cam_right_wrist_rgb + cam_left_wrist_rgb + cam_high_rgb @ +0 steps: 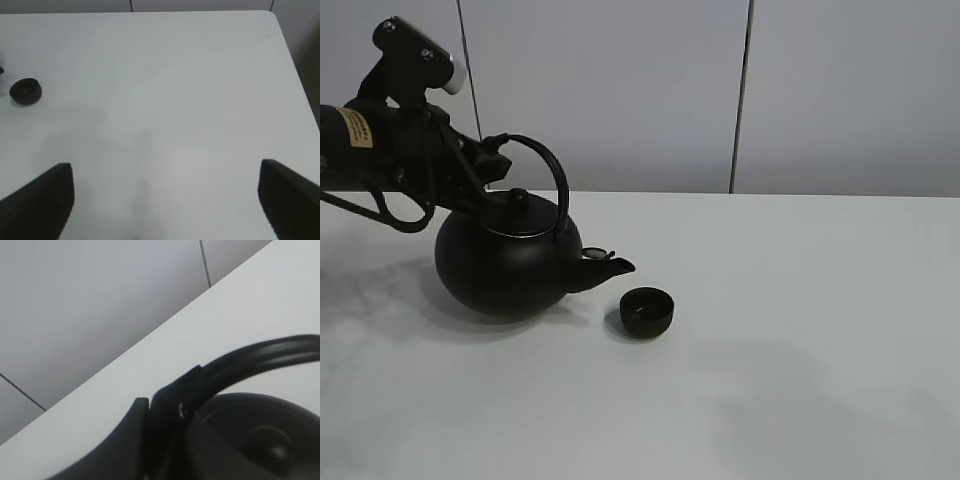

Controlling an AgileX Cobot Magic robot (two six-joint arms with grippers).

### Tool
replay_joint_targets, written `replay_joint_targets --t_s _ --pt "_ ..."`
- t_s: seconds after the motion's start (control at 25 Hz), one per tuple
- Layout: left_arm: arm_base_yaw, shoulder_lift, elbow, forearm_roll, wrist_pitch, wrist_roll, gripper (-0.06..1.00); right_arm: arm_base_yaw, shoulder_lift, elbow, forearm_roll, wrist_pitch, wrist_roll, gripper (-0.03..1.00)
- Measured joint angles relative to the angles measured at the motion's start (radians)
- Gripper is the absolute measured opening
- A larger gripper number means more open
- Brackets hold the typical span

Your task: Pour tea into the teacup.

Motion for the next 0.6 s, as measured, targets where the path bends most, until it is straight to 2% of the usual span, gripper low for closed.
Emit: replay_joint_targets --t_s 0.4,0.6 --pt "-0.026 0.0 -0.036 0.001 0.032 0.004 0.11 0.0 0.0 0.0 0.0 0.001 0.0 0.69" --pt "-0.029 0.0 -0.036 0.001 0.053 0.052 0.11 0.0 0.0 0.0 0.0 0.001 0.0 0.69"
